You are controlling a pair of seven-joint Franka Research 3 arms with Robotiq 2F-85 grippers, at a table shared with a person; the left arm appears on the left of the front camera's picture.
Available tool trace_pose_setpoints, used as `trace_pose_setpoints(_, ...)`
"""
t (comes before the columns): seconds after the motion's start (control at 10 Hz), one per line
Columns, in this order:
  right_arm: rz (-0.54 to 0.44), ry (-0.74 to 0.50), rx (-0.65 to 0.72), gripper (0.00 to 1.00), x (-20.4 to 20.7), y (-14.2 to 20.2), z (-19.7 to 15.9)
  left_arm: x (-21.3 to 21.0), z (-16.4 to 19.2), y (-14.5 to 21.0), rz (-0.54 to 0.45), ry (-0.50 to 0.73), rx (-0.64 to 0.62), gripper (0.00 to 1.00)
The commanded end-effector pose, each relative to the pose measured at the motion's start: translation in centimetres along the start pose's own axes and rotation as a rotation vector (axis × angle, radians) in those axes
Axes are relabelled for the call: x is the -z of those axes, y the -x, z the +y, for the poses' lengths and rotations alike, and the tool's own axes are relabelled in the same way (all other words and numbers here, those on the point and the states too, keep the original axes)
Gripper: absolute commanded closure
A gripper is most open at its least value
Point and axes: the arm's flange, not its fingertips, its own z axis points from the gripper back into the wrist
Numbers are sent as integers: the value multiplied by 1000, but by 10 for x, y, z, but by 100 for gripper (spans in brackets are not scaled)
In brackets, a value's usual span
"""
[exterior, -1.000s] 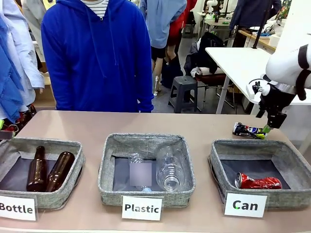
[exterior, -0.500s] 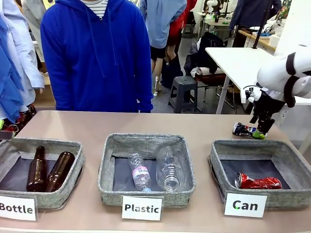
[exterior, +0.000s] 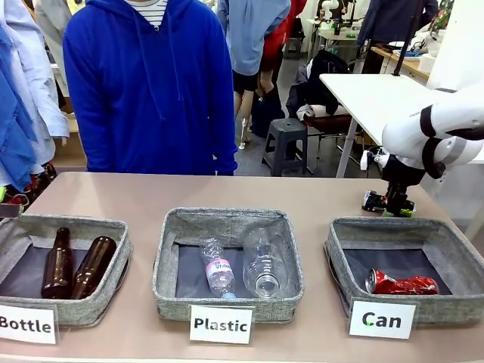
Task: Sort the can waste into the basket.
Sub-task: Pick up the can waste from the table and place it in the right Fabric basket.
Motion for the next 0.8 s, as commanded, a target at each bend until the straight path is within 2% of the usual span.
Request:
trace_pose_setpoints(0.0, 28, -14, 26, 0, -4, -5, -6, 1, -4, -1, -14, 14, -10, 0)
trace_pose_setpoints(0.2, 37, -40, 8, 0, -2, -4, -6, 1, -4, -1, -14, 14, -10, 0)
trace_pose_setpoints(0.3, 51, -31, 7, 60, -3, -4, -6, 1, -4, -1, -14, 14, -10, 0)
trace_pose_setpoints(0.4, 53, -31, 6, 60, -4, -4, -6, 1, -4, -1, -14, 14, -10, 0)
trace_pose_setpoints(0.5, 53, -32, 6, 100, -4, -4, -7, 1, -4, -1, -14, 14, -10, 0)
trace_pose_setpoints(0.6, 53, -31, 4, 65, -4, -3, -7, 1, -4, -1, -14, 14, -10, 0)
trace_pose_setpoints(0.7, 48, -31, 2, 100, -5, -3, -6, 1, -4, -1, -14, 14, -10, 0)
